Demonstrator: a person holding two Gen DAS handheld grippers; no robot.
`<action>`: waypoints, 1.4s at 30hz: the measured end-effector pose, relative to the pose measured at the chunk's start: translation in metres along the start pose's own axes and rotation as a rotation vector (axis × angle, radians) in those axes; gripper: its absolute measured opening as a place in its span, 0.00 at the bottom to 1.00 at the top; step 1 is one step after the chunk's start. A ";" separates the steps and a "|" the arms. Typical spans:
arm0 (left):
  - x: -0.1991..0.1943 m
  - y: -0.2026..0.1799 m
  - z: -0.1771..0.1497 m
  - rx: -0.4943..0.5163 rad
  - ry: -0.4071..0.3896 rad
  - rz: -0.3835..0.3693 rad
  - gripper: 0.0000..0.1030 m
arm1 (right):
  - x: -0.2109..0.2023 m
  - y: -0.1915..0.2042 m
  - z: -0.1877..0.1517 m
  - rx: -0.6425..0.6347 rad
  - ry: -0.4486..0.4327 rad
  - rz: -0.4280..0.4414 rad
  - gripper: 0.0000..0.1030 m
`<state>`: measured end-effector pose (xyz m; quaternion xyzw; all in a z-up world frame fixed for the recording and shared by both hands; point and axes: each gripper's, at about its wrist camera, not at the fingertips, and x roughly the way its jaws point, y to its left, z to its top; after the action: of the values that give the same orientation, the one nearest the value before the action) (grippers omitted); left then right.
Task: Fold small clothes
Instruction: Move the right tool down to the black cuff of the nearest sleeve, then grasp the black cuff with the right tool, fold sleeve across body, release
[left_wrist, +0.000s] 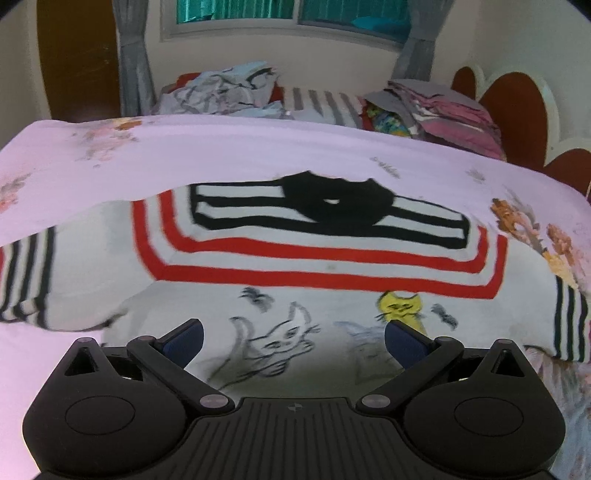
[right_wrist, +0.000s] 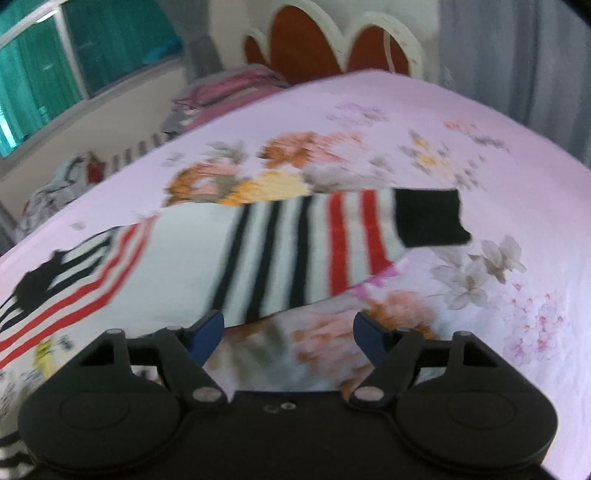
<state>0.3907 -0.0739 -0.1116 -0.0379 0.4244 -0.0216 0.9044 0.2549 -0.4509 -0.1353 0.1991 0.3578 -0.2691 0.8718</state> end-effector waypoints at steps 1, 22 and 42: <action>0.003 -0.003 0.001 0.002 0.000 -0.003 1.00 | 0.007 -0.007 0.003 0.016 0.009 -0.010 0.73; 0.027 -0.010 0.012 0.013 0.002 0.007 1.00 | 0.072 -0.068 0.043 0.208 -0.039 -0.069 0.12; 0.012 0.039 0.028 -0.035 -0.069 -0.069 1.00 | 0.002 0.170 0.030 -0.314 -0.187 0.392 0.07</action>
<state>0.4201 -0.0346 -0.1058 -0.0690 0.3919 -0.0439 0.9164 0.3756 -0.3353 -0.0907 0.1010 0.2676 -0.0533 0.9568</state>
